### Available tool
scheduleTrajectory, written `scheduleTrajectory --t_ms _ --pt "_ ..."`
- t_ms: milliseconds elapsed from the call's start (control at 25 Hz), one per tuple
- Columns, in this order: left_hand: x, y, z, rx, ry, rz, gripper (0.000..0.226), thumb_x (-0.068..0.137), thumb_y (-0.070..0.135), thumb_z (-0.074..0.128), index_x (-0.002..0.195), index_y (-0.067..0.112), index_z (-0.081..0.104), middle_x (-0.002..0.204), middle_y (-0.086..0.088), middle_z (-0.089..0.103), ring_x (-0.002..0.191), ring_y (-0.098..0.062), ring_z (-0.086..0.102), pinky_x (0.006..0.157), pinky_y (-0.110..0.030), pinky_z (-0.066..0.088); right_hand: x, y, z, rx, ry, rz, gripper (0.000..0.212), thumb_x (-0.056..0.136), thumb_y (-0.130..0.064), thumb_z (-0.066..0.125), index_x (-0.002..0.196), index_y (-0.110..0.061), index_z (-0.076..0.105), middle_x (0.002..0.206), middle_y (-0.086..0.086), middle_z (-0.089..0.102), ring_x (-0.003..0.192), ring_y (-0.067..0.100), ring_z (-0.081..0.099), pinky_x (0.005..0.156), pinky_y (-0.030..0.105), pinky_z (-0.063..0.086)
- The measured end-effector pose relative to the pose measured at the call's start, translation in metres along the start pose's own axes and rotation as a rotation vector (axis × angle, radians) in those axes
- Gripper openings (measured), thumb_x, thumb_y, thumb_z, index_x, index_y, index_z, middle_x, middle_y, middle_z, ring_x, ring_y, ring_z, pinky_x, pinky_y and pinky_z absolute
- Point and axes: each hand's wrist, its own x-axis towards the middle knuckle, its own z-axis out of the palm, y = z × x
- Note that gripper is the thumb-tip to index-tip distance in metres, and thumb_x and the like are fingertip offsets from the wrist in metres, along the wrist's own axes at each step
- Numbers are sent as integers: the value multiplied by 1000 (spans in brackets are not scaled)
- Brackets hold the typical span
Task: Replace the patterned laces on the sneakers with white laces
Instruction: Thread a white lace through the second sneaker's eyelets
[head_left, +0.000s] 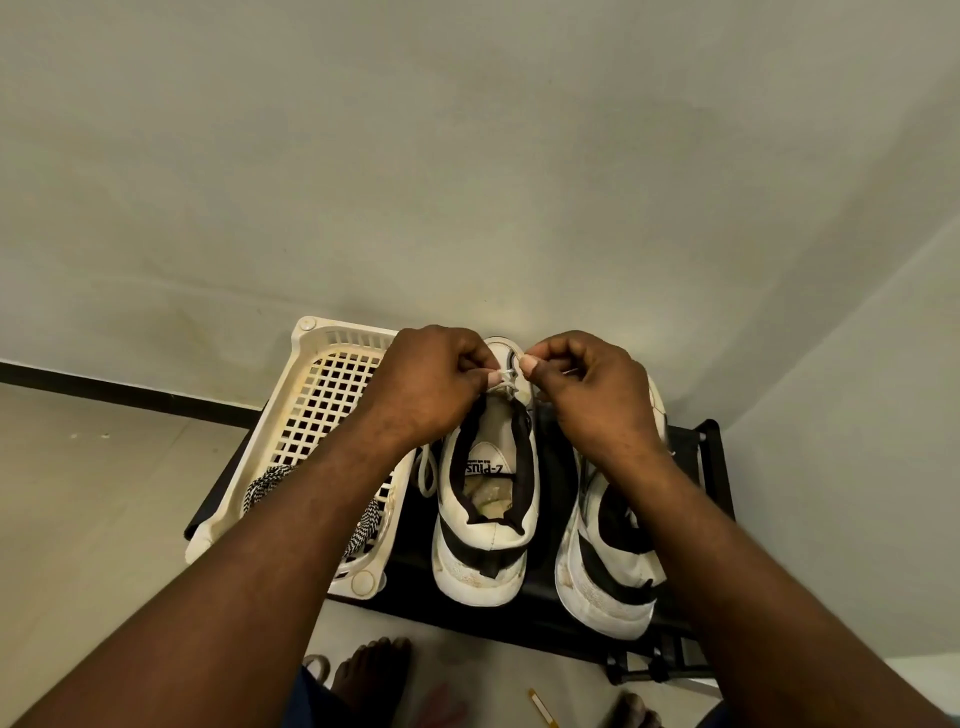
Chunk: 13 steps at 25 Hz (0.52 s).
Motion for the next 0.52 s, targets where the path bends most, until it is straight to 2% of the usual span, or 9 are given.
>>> scheduleTrajectory --t_ms 80,160,280,360,440,520 --pt "4 -8 2 175 69 -92 7 90 28 73 84 31 75 79 12 73 81 -9 68 72 -26 51 0 5 1 -166 -127 54 28 84 -52 81 102 -33 70 86 -14 72 79 -1 67 71 24 55" --pt "7 -14 3 108 98 -181 13 90 26 70 79 31 71 77 14 69 81 -10 66 70 -27 48 -1 11 6 -294 -251 80 32 83 -57 79 99 -30 72 84 -13 73 79 1 67 72 27 55" --pt "7 -11 12 -68 63 -200 8 90 28 73 83 26 75 78 13 71 77 -5 65 67 -25 44 2 12 4 -268 -227 105 10 92 -31 71 89 -25 79 78 -12 74 69 7 70 72 32 60" --pt "4 -10 24 -51 41 -164 7 89 30 73 86 26 78 83 11 73 80 -7 66 70 -23 43 4 14 -1 -227 -221 174 18 96 -20 64 88 -25 79 79 -10 75 64 13 73 69 32 63" --pt "3 -11 35 -28 53 -164 8 89 31 73 88 27 80 90 8 77 86 -9 68 74 -23 44 6 17 -3 -175 -231 261 22 97 -14 60 92 -23 79 84 -3 77 70 19 75 64 31 64" --pt "2 -10 42 -62 66 -177 9 89 31 72 87 26 80 88 7 78 84 -7 70 76 -23 49 8 22 -3 -103 -241 318 25 97 -8 56 95 -20 79 88 4 78 78 23 76 63 35 64"
